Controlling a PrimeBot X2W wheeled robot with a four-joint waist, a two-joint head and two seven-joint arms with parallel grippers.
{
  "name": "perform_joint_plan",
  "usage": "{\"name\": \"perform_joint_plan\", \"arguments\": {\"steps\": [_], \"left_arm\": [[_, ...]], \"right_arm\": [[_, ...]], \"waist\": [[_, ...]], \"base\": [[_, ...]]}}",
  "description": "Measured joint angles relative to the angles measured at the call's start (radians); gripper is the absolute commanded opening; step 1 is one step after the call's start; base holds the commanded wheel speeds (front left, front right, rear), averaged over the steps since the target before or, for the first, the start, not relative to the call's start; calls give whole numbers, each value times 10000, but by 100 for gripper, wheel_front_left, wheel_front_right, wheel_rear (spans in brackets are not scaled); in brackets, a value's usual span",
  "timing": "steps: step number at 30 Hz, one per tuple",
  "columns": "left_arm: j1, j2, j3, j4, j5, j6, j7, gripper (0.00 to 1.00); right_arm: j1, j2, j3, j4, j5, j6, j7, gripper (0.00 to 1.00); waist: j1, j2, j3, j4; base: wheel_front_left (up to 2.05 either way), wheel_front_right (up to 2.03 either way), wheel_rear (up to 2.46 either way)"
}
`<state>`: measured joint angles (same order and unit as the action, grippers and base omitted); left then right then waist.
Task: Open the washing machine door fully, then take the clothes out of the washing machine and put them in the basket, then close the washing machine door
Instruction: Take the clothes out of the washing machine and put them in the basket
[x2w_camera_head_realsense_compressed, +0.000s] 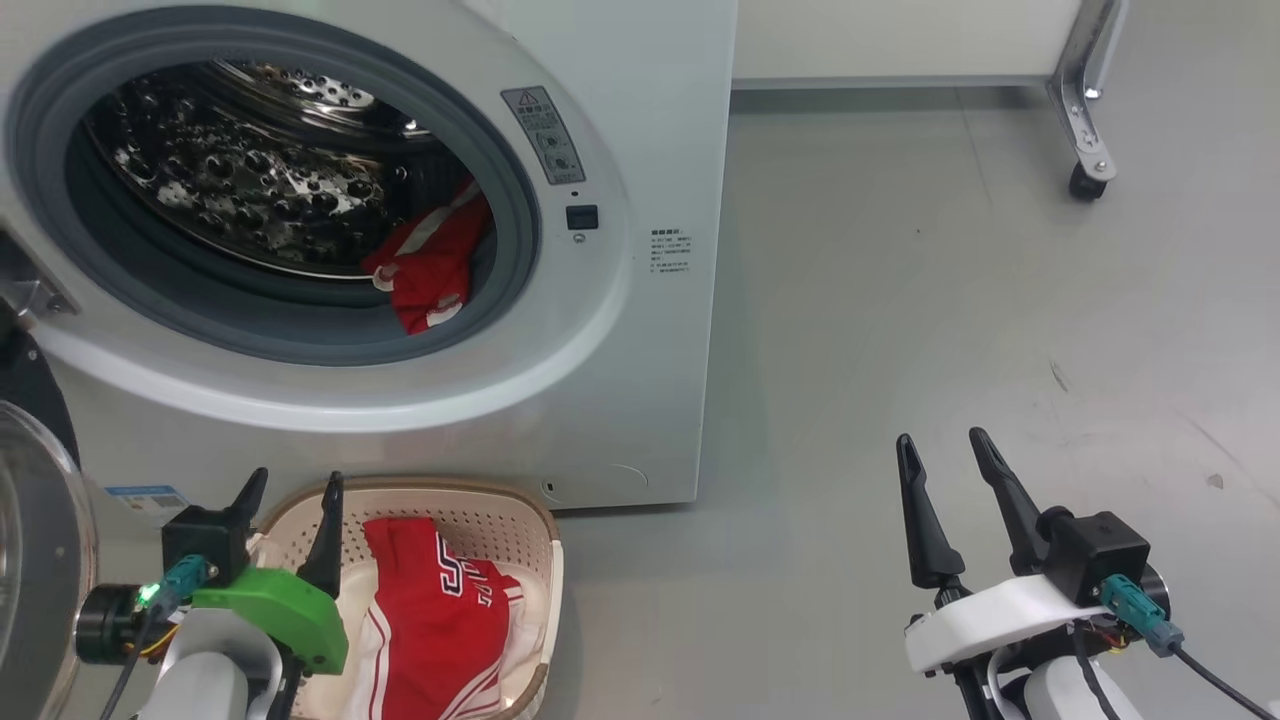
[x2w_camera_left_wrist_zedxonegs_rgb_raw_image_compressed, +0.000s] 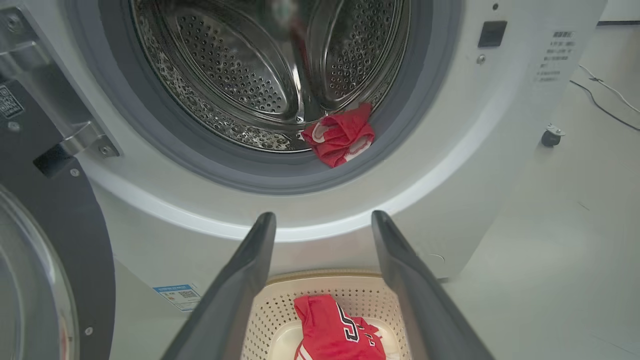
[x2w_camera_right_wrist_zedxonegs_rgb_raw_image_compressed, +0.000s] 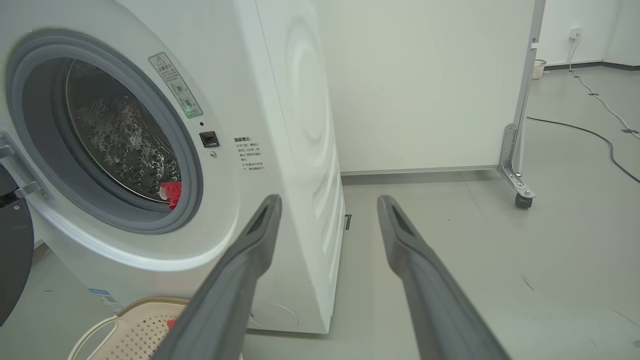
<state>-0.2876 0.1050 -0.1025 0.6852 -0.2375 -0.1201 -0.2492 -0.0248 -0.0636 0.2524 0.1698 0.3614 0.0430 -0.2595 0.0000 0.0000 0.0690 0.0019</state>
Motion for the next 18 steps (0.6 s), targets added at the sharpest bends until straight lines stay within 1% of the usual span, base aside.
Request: {"name": "perform_joint_plan", "arguments": {"steps": [9, 14, 18], "left_arm": [[978, 17, 44, -1643, -167, -8, 0, 100], [1387, -12, 259, -2435, -295, -8, -2, 100], [1791, -21, 353, -2817, -351, -10, 0, 100]], "right_arm": [[464, 12, 82, -27, 79, 2, 0, 100], [581, 17, 40, -125, 88, 0, 0, 100], [587, 19, 0, -205, 142, -2, 0, 100]], "waist": [[0, 0, -799, 132], [0, 0, -902, 93], [0, 0, -918, 56]], "base": [[0, 0, 0], [0, 0, 0], [0, 0, 0]]}}
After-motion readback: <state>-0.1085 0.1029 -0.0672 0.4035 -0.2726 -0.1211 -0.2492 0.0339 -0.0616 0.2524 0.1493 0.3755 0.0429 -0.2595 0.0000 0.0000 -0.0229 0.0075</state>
